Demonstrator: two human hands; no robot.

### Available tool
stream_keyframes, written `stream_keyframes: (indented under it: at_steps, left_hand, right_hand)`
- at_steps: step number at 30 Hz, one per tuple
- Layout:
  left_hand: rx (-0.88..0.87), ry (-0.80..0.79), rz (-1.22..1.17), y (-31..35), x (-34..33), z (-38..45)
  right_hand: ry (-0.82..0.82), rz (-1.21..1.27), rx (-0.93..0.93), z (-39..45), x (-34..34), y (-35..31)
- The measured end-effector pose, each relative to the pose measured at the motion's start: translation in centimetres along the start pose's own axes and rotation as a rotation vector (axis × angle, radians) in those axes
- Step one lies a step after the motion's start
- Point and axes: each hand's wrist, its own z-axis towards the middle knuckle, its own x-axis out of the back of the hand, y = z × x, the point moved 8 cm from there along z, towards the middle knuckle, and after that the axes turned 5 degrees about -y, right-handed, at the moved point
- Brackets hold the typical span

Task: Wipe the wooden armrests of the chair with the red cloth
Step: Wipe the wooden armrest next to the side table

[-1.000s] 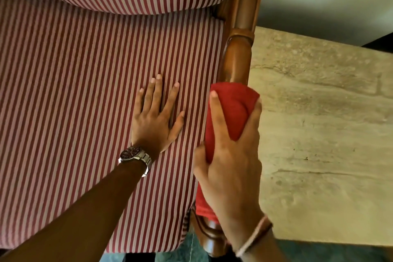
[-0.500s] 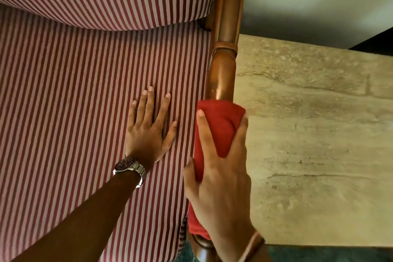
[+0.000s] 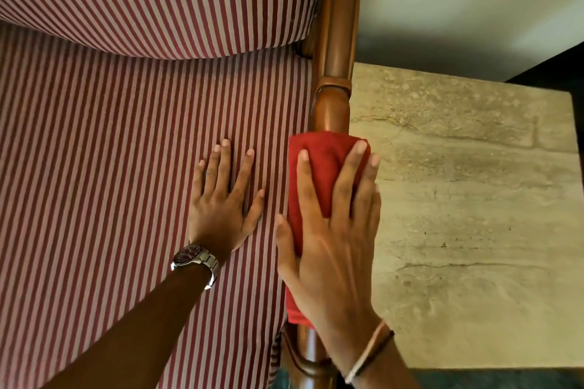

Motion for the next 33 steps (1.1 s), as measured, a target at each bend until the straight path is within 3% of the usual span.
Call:
stream_keyframes:
  at_steps: [7,13,15,18,23,28,33]
  left_hand:
    - [-0.005,-0.008,0.015,0.0,-0.2,0.0]
    - [0.017,-0.073,-0.06,0.2,0.6,0.0]
    - [0.047,-0.094,-0.169,0.4,1.5,-0.2]
    - [0.183,-0.14,-0.54,0.6,3.2,-1.4]
    - [0.331,-0.045,-1.263,3.8,9.3,-5.2]
    - [0.306,-0.27,-1.315,8.5,9.3,-6.5]
    - [0.286,-0.112,-1.296,7.3,9.8,-4.7]
  right_hand:
    - [0.033,-0.094,0.03,7.0,1.8,-0.5]
    - [-0.021,-0.089,0.049,-0.6,-0.1,-0.3]
    - [-0.011,-0.072,0.049,-0.1,-0.1,-0.2]
    - [-0.031,-0.02,0.025,3.5,0.7,-0.3]
    - [0.072,0.299,-0.048,6.4,3.4,1.6]
    - [0.097,0.6,-0.179,7.4,2.8,5.1]
    - [0.215,0.88,-0.209,9.9,2.8,5.4]
